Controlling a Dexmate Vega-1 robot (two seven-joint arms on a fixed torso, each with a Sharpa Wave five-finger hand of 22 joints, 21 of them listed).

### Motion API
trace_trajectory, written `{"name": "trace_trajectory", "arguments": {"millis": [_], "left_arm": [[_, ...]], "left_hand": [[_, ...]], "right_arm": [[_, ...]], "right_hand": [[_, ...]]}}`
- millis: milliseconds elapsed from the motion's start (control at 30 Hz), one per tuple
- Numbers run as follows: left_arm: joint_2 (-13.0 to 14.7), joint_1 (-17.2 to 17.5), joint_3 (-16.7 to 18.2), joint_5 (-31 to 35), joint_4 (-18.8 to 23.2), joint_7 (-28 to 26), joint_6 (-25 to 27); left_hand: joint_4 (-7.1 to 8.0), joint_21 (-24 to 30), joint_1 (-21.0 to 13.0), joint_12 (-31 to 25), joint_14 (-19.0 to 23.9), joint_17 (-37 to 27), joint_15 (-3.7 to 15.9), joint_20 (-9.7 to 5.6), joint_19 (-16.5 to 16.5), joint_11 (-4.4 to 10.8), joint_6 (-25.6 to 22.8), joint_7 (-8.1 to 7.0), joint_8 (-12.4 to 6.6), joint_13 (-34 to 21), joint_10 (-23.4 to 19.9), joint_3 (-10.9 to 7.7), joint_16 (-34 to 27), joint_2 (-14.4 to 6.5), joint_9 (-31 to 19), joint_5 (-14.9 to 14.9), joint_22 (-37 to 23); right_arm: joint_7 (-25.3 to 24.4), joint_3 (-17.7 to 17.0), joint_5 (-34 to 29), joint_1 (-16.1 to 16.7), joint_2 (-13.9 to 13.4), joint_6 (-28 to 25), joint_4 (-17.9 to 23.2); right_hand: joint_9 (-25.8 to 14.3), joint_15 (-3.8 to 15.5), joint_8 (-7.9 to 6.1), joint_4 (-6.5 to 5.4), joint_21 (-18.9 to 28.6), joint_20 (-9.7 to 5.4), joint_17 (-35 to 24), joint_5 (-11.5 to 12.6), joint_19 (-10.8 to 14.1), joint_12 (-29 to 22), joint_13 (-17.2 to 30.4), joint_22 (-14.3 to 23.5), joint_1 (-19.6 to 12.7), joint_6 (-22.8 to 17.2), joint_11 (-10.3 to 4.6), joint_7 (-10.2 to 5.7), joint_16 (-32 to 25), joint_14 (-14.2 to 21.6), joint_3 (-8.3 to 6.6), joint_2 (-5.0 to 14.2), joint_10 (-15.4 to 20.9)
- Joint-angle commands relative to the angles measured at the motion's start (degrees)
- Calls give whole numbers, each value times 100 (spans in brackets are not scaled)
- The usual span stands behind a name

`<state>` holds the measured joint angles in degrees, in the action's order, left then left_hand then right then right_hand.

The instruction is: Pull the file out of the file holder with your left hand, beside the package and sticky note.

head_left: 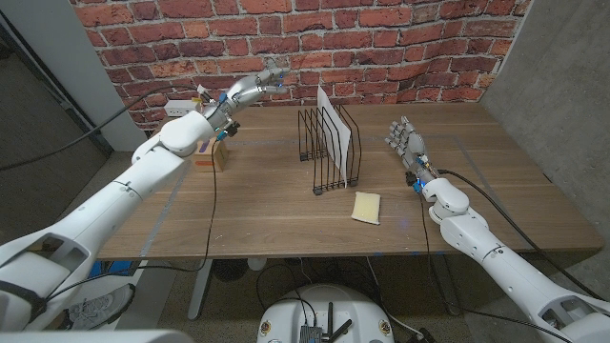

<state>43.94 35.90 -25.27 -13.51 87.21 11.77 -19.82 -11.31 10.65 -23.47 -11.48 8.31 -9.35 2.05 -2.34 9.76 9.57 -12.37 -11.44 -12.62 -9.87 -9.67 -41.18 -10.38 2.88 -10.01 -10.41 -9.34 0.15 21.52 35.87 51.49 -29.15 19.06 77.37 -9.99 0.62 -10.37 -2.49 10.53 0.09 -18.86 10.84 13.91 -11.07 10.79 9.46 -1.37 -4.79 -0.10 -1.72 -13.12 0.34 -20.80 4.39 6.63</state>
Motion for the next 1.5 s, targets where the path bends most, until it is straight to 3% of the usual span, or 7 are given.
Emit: {"name": "trace_trajectory", "arguments": {"millis": [33,367,800,1167,1500], "left_arm": [[249,-542,-206,579,354,387,172],[217,-1125,-410,934,274,850,119],[29,-1997,-783,1168,-140,1763,-224],[20,-2562,-1014,1319,-268,2571,-482],[16,-2985,-1209,1622,-317,3141,-726]], "left_hand": [[14,-18,-139,-27,78,-15,994,-746,52,9,-116,-7,-36,-17,-93,38,13,59,-13,2,-13],[27,-16,-397,-15,148,-16,1000,-674,58,2,-220,11,-16,-18,-162,76,8,152,-15,-11,-14],[10,-31,-747,-25,262,-17,1005,-649,2,-11,-372,112,-25,-23,-283,85,1,287,-24,-27,-12],[11,-14,-1229,-41,347,-20,1028,-697,44,128,-522,55,-21,-26,-487,109,13,510,-28,-35,-10],[13,-13,-1572,-20,388,-22,1040,-667,76,196,-546,61,7,-27,-539,95,17,553,-29,-50,-9]], "right_arm": [[106,-3,43,-8,22,79,-76],[154,-18,83,-33,48,112,-173],[244,-35,130,-101,96,182,-350],[230,-48,132,-123,106,190,-397],[212,-33,118,-152,137,187,-427]], "right_hand": [[-19,10,-43,15,29,-45,-14,43,28,-14,10,19,-67,-49,3,-12,-6,14,-17,185,58],[-20,23,-45,17,31,-44,-10,43,34,-15,10,19,-70,-56,-6,-12,-9,19,-17,204,61],[-20,21,-43,54,32,-52,9,47,37,-17,10,18,-119,-54,-7,-14,-7,33,-42,234,68],[-20,16,-43,64,34,-50,15,44,46,-15,10,18,-128,-55,-9,-18,-9,36,-45,246,66],[-21,15,-42,69,37,-46,17,40,58,-14,11,18,-129,-55,-14,-22,-12,42,-44,254,66]]}}
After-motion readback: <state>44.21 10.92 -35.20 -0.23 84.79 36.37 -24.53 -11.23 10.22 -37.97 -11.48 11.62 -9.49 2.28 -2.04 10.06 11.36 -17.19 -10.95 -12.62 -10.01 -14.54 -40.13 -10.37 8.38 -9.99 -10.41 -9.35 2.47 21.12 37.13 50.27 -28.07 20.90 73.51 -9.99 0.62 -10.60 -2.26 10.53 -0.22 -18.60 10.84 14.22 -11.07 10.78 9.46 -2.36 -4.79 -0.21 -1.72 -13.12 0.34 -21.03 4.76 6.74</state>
